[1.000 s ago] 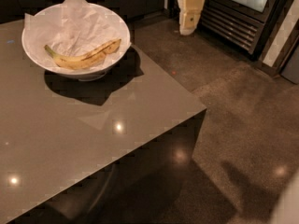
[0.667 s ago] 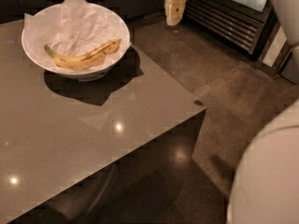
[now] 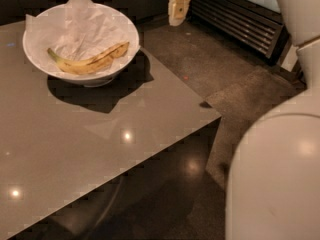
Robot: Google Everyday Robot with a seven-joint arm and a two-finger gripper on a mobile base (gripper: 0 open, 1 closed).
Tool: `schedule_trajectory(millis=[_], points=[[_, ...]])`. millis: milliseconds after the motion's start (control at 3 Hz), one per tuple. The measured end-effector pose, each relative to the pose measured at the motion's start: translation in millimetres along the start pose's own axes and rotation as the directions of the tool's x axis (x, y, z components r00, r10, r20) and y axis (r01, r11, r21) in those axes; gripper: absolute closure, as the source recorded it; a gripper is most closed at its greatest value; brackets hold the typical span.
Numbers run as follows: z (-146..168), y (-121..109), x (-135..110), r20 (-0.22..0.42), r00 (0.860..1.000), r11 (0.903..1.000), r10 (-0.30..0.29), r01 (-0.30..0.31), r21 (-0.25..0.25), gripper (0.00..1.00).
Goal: Pick banana from white bowl
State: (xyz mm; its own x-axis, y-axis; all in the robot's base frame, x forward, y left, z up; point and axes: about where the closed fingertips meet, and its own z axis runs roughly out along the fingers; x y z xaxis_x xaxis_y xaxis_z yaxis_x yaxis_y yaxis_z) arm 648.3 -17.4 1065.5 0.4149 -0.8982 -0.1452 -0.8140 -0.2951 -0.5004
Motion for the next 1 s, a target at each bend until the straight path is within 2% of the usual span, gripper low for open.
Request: schedule_trajectory(millis=[667, 1000], points=[[38, -50, -34, 0.097, 0.992, 0.9971, -0.075, 0.073, 0.023, 0.00], [61, -63, -53, 0.129, 0.986, 0.9945, -0.104, 0.103, 0.018, 0.02]])
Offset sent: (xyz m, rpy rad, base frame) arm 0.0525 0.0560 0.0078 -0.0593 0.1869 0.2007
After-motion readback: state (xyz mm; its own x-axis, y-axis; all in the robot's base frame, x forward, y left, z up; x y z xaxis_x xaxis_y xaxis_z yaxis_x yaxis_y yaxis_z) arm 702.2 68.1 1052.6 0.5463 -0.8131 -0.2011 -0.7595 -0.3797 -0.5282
